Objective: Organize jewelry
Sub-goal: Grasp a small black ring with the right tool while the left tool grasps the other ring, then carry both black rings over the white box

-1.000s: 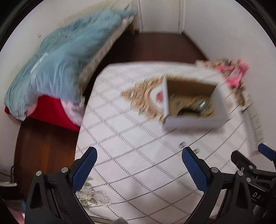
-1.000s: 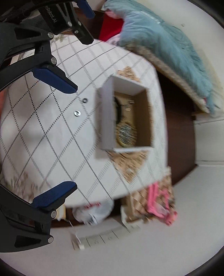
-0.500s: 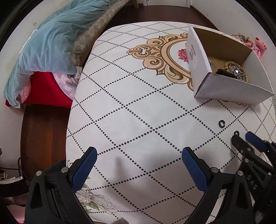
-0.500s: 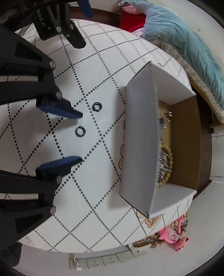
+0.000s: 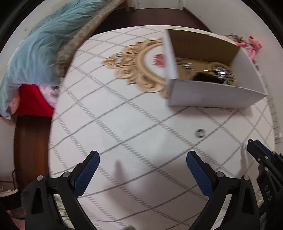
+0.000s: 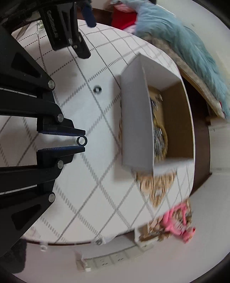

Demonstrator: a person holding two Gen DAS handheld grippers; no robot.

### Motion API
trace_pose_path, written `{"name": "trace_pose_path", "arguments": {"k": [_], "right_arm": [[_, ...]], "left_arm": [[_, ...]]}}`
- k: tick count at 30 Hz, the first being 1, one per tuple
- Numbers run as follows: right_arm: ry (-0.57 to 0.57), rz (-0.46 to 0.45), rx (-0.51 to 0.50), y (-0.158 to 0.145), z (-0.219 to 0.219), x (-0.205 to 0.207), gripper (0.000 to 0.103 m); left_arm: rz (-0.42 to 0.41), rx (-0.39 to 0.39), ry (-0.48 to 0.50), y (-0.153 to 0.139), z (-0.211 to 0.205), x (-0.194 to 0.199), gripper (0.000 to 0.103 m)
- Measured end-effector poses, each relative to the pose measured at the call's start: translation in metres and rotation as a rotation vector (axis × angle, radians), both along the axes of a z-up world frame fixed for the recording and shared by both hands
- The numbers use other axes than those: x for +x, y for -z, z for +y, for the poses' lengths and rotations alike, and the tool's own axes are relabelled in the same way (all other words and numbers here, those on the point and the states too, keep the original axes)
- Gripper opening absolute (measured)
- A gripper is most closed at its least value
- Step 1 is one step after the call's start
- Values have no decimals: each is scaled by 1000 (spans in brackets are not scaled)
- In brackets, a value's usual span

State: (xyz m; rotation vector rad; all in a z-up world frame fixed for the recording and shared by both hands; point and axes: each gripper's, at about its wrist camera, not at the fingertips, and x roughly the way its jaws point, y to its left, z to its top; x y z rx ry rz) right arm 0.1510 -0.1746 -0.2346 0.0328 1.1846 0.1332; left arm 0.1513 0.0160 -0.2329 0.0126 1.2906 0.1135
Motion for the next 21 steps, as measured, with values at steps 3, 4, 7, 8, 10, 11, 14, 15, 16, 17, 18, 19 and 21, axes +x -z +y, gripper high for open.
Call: {"name": "trace_pose_path", "arguments": {"k": [3, 4, 7, 8, 10, 11, 14, 15, 16, 17, 18, 19, 21], "right_arm": [[51, 0, -8, -3, -23, -2, 11], [71, 5, -10, -2, -32, -2, 11], [105, 19, -14, 2, -46, 0, 11], [113, 24, -18, 4, -51, -1, 11], [119, 24, -25, 5, -57, -3, 11], [121, 25, -28, 6, -58, -4, 11], [126, 28, -28, 9, -62, -10, 9], [127, 29, -30, 9, -62, -11, 8], [126, 32, -31, 10, -62, -11, 0], [127, 33, -31, 11, -63, -11, 0], [127, 33, -32, 12, -64, -11, 0], [125, 35, -33, 12, -63, -11, 0], [131, 34, -23, 12, -64, -10, 0]], "left_arm": [[-3, -45, 22, 7, -19, 8, 99], [-4, -53, 30, 9, -24, 10, 98], [-18, -54, 64, 15, -39, 16, 77], [-18, -52, 69, 16, -43, 17, 66], [-27, -50, 80, 19, -49, 19, 54], [-30, -51, 87, 21, -52, 20, 46], [-46, -61, 98, 20, -58, 18, 30], [-50, -64, 100, 20, -58, 18, 28], [-55, -66, 105, 19, -59, 18, 22], [-59, -68, 109, 19, -60, 19, 15], [-63, -70, 116, 18, -61, 19, 13], [-65, -72, 119, 18, -63, 18, 9], [-75, -74, 121, 17, -64, 17, 10]]}}
